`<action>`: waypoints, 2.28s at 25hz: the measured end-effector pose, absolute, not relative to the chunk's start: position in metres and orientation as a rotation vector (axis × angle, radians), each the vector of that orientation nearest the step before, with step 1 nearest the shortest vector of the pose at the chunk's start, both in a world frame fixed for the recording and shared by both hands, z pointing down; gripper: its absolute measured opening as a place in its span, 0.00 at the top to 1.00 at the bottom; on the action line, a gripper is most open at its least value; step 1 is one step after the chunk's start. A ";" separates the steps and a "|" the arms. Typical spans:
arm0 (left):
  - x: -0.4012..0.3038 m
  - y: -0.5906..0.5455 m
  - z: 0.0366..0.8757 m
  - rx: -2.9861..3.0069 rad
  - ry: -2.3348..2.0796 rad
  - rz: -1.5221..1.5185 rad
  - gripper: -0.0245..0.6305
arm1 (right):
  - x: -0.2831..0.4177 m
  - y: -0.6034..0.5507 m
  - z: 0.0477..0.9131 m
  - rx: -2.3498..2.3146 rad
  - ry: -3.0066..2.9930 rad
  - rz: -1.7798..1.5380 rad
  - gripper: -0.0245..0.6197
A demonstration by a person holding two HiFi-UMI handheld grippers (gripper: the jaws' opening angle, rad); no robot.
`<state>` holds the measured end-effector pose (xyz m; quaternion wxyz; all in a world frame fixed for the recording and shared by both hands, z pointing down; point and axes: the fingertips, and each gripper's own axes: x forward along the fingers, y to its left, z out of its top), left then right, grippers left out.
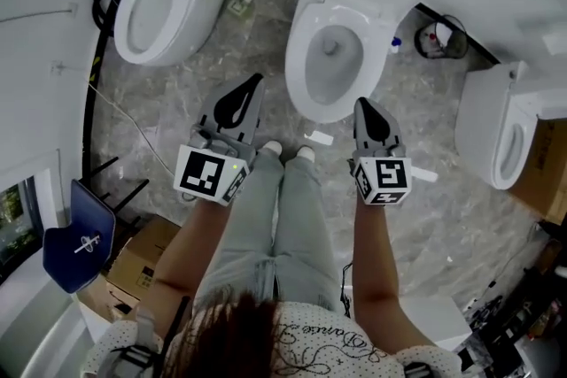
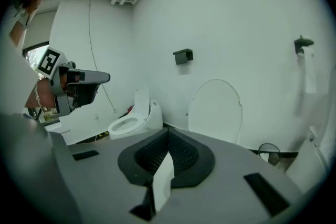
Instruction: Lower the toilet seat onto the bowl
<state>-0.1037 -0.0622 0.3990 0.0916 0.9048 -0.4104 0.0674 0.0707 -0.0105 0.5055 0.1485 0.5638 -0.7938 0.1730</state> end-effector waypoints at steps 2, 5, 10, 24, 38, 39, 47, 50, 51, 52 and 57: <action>-0.101 -0.064 0.381 2.703 -1.222 0.185 0.96 | 0.075 -0.011 0.474 1.652 -2.293 0.449 0.94; -0.097 -0.065 0.361 2.724 -1.210 0.177 0.96 | 0.079 -0.012 0.431 1.695 -2.366 0.476 0.94; -0.087 -0.056 0.326 2.761 -1.169 0.161 0.96 | 0.079 -0.010 0.360 1.737 -2.439 0.397 0.95; -0.062 -0.024 0.248 2.855 -1.121 0.076 0.96 | 0.088 0.015 0.241 1.850 -2.535 0.200 0.95; -0.049 -0.002 0.214 2.882 -1.152 0.005 0.96 | 0.107 0.033 0.202 1.890 -2.572 0.073 0.95; -0.048 -0.001 0.214 2.884 -1.151 0.001 0.96 | 0.108 0.034 0.201 1.889 -2.572 0.072 0.95; -0.042 0.002 0.211 2.888 -1.140 -0.004 0.96 | 0.110 0.034 0.198 1.873 -2.574 0.063 0.95; -0.042 0.001 0.212 2.883 -1.144 -0.004 0.96 | 0.111 0.033 0.198 1.866 -2.573 0.058 0.95; -0.041 0.000 0.212 2.882 -1.145 -0.003 0.96 | 0.111 0.032 0.197 1.864 -2.574 0.055 0.95; -0.040 0.000 0.212 2.882 -1.147 -0.003 0.96 | 0.112 0.032 0.197 1.863 -2.574 0.054 0.95; -0.033 0.011 0.211 2.889 -1.155 -0.004 0.96 | 0.117 0.042 0.198 1.855 -2.572 0.056 0.95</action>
